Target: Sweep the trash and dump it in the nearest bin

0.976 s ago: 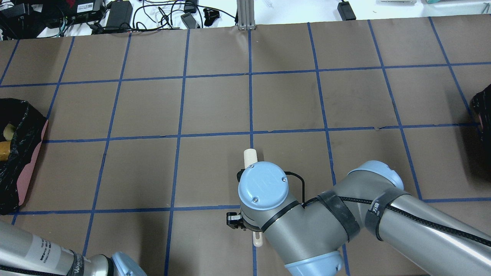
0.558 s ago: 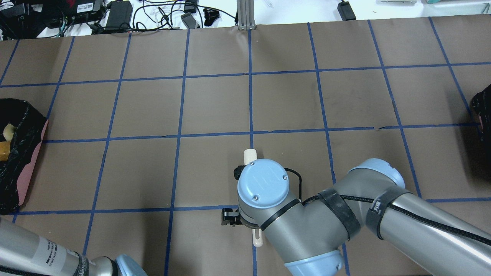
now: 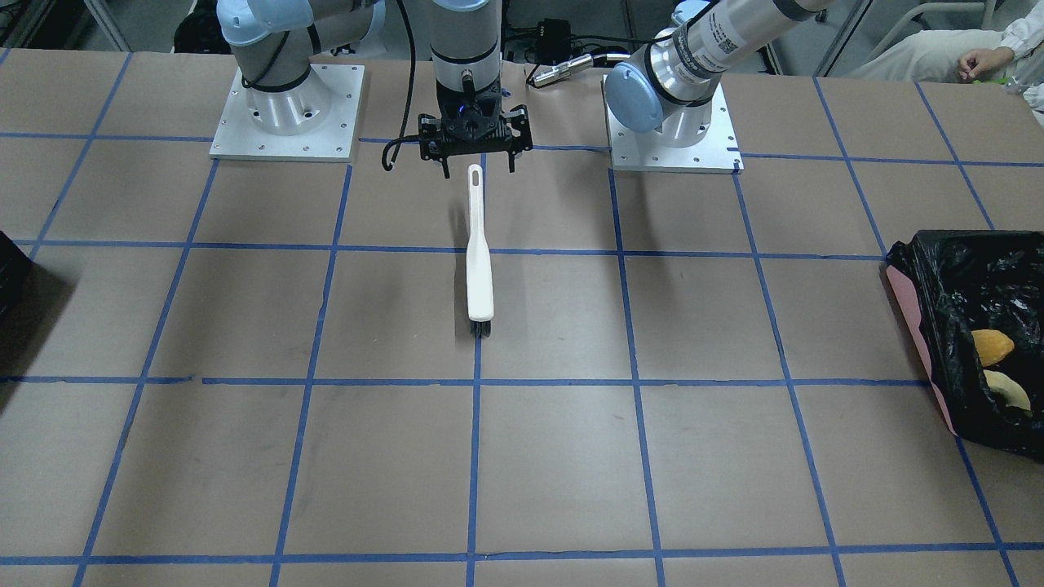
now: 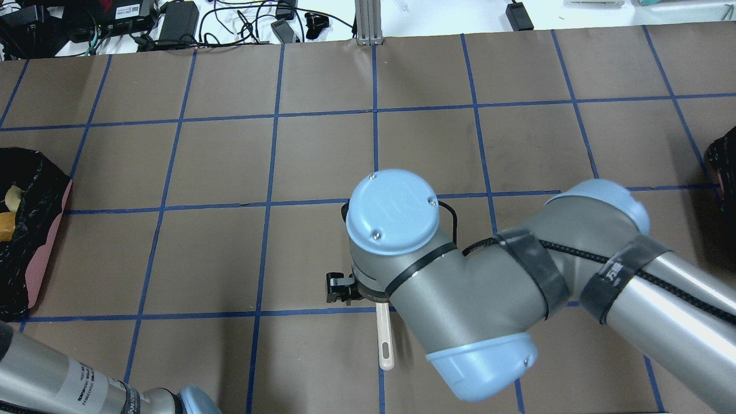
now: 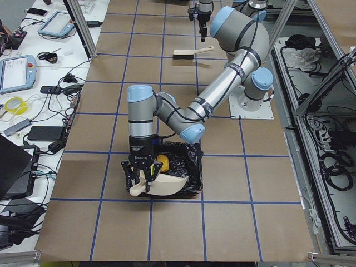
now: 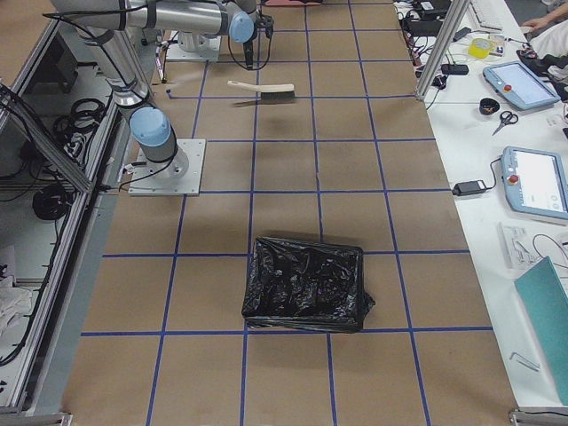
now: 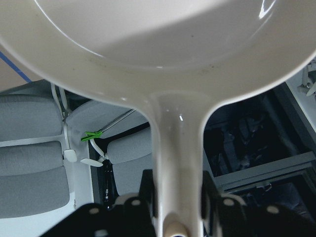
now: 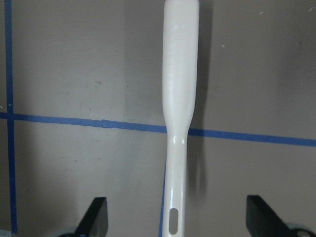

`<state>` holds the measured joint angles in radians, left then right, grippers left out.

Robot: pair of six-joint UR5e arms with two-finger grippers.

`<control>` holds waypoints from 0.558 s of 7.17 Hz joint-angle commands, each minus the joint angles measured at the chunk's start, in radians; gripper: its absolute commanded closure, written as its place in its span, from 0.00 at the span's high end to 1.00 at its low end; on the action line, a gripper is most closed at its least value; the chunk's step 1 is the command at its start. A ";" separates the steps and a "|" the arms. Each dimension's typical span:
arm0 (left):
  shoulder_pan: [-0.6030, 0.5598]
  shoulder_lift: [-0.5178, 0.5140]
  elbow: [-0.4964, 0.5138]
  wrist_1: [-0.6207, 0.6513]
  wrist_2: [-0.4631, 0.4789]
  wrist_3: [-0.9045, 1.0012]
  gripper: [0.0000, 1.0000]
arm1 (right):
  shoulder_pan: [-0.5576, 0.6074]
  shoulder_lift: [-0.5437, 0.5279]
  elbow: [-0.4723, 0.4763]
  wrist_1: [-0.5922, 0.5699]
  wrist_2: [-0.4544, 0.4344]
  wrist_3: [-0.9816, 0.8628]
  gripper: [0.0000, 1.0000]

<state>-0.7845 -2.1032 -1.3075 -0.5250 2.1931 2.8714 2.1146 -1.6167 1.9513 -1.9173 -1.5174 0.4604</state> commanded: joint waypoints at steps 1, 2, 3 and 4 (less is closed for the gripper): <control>-0.045 0.005 -0.041 0.106 0.045 0.005 0.00 | -0.105 -0.006 -0.185 0.232 -0.024 -0.119 1.00; -0.064 0.012 -0.074 0.169 0.080 0.017 0.00 | -0.160 -0.006 -0.236 0.268 -0.024 -0.205 1.00; -0.077 0.017 -0.094 0.227 0.088 0.022 0.00 | -0.212 -0.006 -0.267 0.274 -0.024 -0.285 1.00; -0.088 0.017 -0.104 0.279 0.086 0.044 0.00 | -0.258 -0.006 -0.281 0.288 -0.024 -0.345 1.00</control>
<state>-0.8570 -2.0887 -1.3929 -0.3135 2.2730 2.8960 1.9171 -1.6229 1.7012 -1.6511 -1.5413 0.1996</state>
